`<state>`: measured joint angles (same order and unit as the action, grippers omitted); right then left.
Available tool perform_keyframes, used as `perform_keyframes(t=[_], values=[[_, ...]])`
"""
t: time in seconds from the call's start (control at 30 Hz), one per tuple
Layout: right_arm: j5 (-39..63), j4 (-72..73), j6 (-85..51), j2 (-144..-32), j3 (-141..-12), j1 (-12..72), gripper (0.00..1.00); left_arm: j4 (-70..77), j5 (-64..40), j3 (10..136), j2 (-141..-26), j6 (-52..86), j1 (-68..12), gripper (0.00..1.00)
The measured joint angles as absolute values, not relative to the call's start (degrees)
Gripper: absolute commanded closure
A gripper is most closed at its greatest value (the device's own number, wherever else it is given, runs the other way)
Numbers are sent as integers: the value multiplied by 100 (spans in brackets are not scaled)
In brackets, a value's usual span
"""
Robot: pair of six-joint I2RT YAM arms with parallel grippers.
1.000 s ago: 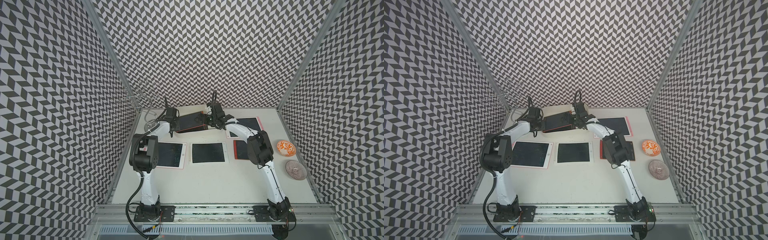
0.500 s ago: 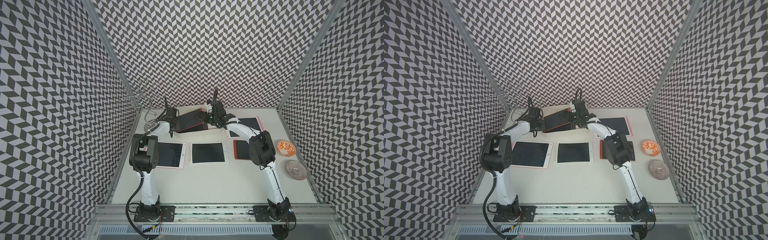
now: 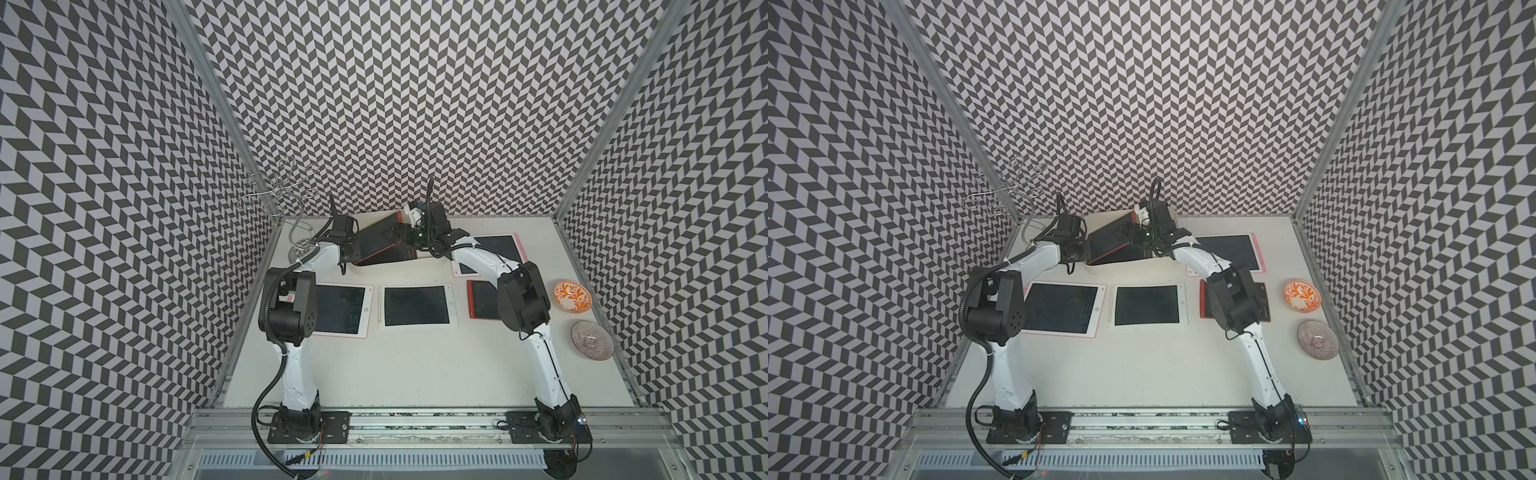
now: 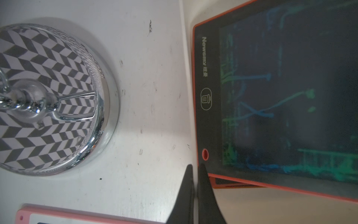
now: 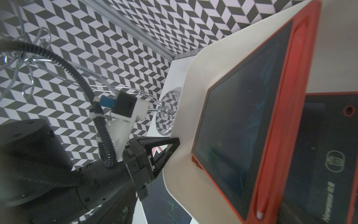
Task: Take out the writing tablet from the storage box
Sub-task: Pick up the writing tablet from the storage box.
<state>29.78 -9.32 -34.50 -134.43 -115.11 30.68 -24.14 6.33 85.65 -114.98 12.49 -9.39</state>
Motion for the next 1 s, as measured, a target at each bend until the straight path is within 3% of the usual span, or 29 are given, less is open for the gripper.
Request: perform_keyframes(t=[0.5,0.8,1.0], values=[[2832,-974,-3347,-13443,-11664,3096,6,-2414,574,8573,-11498,1253,-952,100],[2558,-982,-3319,-13452,-11721,3083,22,-2414,569,8573,-11498,1256,-952,100],[2375,-998,-3284,-13461,-11721,3061,40,-2414,552,8573,-11498,1267,-950,100]])
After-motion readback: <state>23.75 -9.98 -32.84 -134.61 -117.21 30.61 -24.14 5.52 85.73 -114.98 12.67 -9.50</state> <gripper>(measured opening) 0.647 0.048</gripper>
